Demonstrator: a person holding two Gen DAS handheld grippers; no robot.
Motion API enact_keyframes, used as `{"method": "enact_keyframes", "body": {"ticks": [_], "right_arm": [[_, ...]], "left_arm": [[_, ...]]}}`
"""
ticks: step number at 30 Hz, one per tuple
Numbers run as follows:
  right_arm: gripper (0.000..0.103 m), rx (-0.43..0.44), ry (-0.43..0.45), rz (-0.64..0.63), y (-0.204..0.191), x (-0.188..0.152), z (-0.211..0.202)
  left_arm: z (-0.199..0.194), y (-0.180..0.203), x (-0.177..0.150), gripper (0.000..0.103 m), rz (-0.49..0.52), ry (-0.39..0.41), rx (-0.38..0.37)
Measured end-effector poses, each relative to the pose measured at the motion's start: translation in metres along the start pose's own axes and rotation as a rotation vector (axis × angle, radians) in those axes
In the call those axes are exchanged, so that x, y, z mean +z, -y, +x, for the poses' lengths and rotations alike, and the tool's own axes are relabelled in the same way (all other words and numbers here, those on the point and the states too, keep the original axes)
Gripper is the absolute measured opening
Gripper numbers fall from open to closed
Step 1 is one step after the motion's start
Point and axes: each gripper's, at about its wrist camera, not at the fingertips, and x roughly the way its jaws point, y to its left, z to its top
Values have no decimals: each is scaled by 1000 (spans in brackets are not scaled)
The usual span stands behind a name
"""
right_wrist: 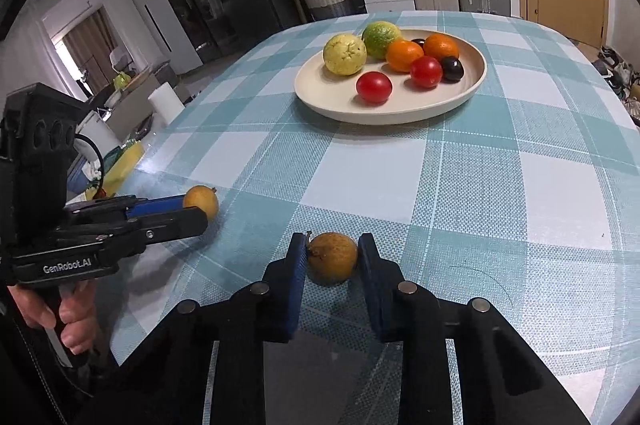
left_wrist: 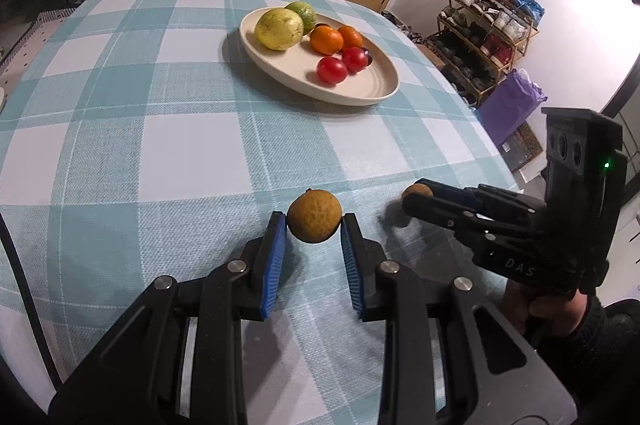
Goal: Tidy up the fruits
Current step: 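Grasp the round brown fruit with the left tool while the right tool grasps the pear-shaped one, then carry both brown fruits onto the cream plate and open both tools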
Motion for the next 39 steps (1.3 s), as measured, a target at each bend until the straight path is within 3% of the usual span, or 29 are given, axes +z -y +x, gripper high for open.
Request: {"method": "enact_keyframes", "body": {"ticks": [18,30,39], "right_arm": [[27,78,105,48,18,28,-19],[27,105,170,29,31,78,-18],[27,81,176,33,51,113,1]], "left_arm": [[6,20,43,25,26,55,-2],[29,19,115,25,16,91,-10],[62,21,161,25,66,61,-11]]}}
